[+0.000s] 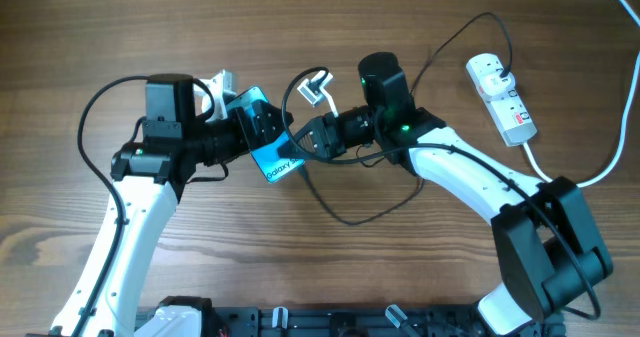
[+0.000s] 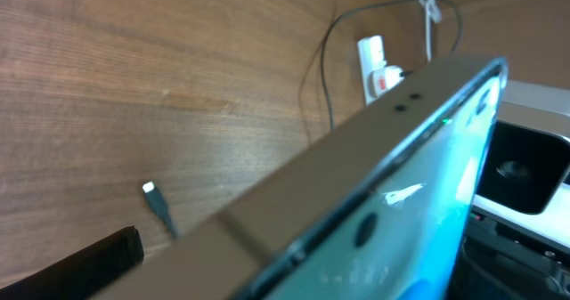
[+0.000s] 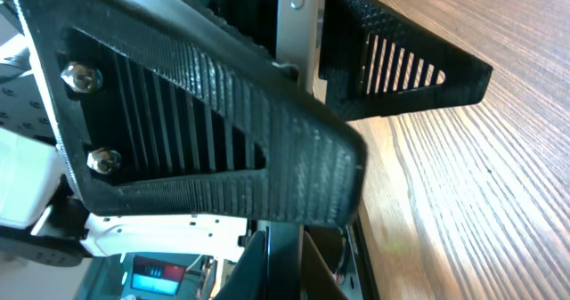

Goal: Plug charger to phone and switch on socket

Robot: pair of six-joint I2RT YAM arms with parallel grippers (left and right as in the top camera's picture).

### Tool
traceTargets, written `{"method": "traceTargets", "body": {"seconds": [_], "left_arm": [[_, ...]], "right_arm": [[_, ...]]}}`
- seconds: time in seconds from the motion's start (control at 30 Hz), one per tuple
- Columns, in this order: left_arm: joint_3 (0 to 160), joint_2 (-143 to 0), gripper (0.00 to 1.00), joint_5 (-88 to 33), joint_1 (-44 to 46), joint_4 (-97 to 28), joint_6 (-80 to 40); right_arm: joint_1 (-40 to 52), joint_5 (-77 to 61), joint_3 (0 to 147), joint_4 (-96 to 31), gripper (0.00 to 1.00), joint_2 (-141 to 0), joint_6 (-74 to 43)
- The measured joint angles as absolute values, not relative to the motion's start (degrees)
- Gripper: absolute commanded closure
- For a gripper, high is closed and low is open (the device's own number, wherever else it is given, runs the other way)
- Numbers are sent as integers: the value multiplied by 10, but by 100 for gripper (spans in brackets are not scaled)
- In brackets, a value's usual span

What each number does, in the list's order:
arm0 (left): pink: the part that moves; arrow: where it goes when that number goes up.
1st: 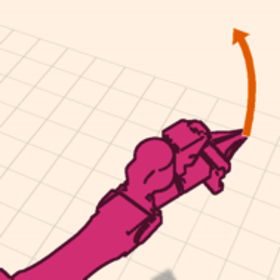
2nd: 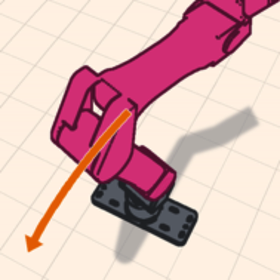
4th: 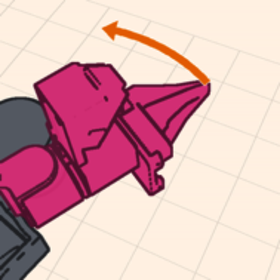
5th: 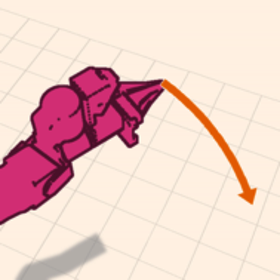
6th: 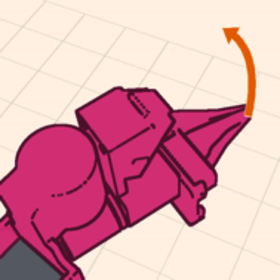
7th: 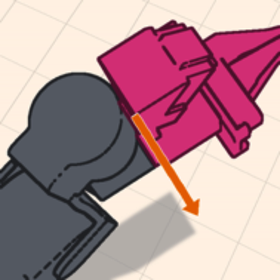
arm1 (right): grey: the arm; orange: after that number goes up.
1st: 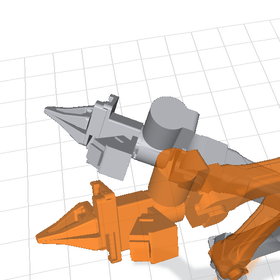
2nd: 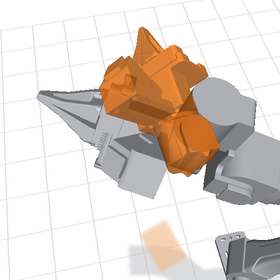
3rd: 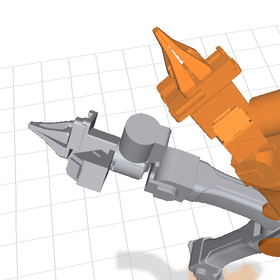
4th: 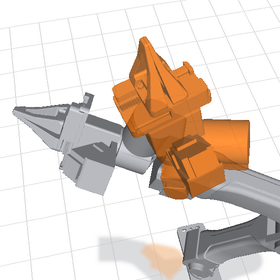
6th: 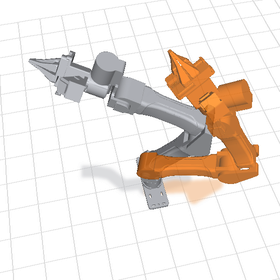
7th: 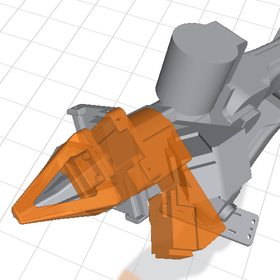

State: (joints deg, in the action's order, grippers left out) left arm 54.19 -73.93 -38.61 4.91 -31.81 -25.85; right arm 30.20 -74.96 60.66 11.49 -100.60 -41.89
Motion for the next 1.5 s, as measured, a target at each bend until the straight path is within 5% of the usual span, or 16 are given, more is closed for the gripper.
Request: {"method": "traceTargets", "body": {"seconds": [0.2, 0.4, 0.67, 0.87, 1.5], "left_arm": [[537, -738, 12, -484, 41, -215, -273], [528, -745, 25, -679, 40, -92, -277], [528, -748, 41, -808, -32, -81, -295], [526, -748, 58, -837, -32, -131, -306], [526, -748, 74, -838, -25, -183, -306]], "right_arm": [[293, -786, 597, 273, 96, -1006, -540], [297, -823, 598, 279, 96, -1006, -557], [300, -829, 603, 286, 96, -1005, -556], [300, -838, 606, 288, 96, -1001, -552], [300, -883, 606, 284, 96, -1000, -524]]}}
